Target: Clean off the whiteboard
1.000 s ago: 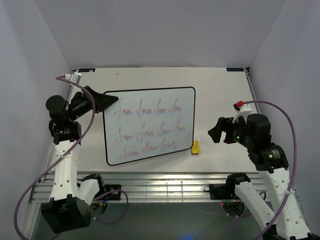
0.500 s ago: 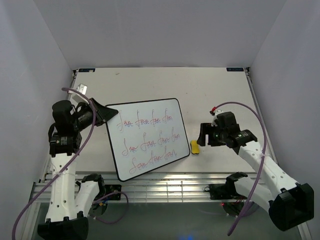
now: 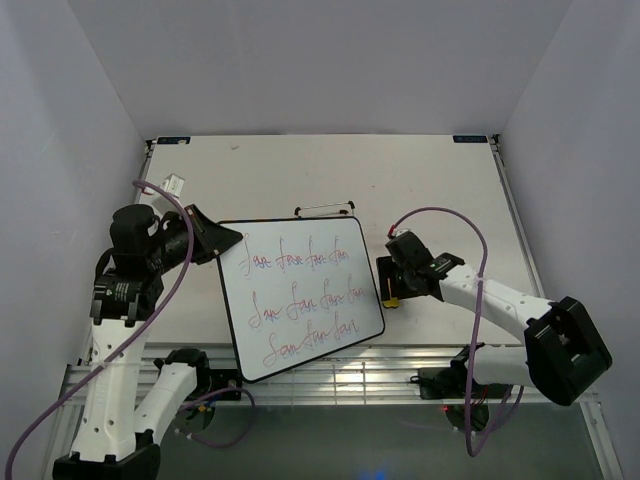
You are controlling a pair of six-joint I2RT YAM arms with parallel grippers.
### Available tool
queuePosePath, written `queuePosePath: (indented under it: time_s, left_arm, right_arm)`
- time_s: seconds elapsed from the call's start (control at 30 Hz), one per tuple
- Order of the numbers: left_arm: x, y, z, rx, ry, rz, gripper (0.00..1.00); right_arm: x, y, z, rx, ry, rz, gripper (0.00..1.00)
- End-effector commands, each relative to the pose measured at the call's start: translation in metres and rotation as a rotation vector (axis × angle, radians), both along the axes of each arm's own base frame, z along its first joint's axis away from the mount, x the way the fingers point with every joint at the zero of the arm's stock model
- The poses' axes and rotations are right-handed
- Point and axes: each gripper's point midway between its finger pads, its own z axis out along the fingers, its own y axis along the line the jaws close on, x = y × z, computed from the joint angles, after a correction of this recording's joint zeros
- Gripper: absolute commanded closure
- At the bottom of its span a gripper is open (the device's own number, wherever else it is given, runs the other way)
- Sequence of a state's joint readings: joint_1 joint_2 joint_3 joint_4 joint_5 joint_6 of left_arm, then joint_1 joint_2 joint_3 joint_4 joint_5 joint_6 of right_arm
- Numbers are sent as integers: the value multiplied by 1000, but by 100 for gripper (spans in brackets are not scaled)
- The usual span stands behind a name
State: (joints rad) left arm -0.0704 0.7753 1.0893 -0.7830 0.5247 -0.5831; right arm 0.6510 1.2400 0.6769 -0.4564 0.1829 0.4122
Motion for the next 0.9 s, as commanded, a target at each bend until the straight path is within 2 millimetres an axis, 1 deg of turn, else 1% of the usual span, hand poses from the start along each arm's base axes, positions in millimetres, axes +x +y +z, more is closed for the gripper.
queuePosePath:
  time_s: [0.0, 0.07, 0.13, 0.2, 0.3, 0.33, 0.4, 0.53, 0.57, 0.73, 0.87]
  left_arm:
    - [6, 26, -11, 223, -60, 59, 100]
    - [5, 31, -16, 257, -48, 77, 100]
    - [5, 32, -21, 279, -39, 78, 100]
    - [5, 31, -30, 284, -16, 64, 100]
    - [4, 30, -36, 284, -4, 59, 100]
    - [4, 30, -36, 285, -8, 59, 100]
    - [5, 31, -35, 290, -12, 65, 100]
    - [6, 30, -34, 288, -12, 58, 100]
    - [6, 30, -33, 289, -18, 59, 100]
    - [6, 28, -37, 285, -13, 42, 100]
    - [5, 21, -42, 268, -3, 7, 100]
  right_arm:
    - [17, 6, 3, -5, -59, -39, 31]
    - [17, 7, 0, -16, -60, -38, 31]
    - [19, 7, -1, -19, -61, -39, 32]
    - [20, 8, -3, -30, -54, -34, 32]
    - [22, 8, -8, -43, -46, -31, 35]
    - [22, 9, -8, -42, -45, -31, 36]
    - [23, 9, -7, -41, -49, -30, 41]
    - [23, 10, -7, -35, -50, -31, 45]
    - [22, 9, -9, -41, -44, -30, 48]
    - [20, 8, -12, -43, -43, -30, 53]
    - [22, 8, -7, -39, -58, -28, 60]
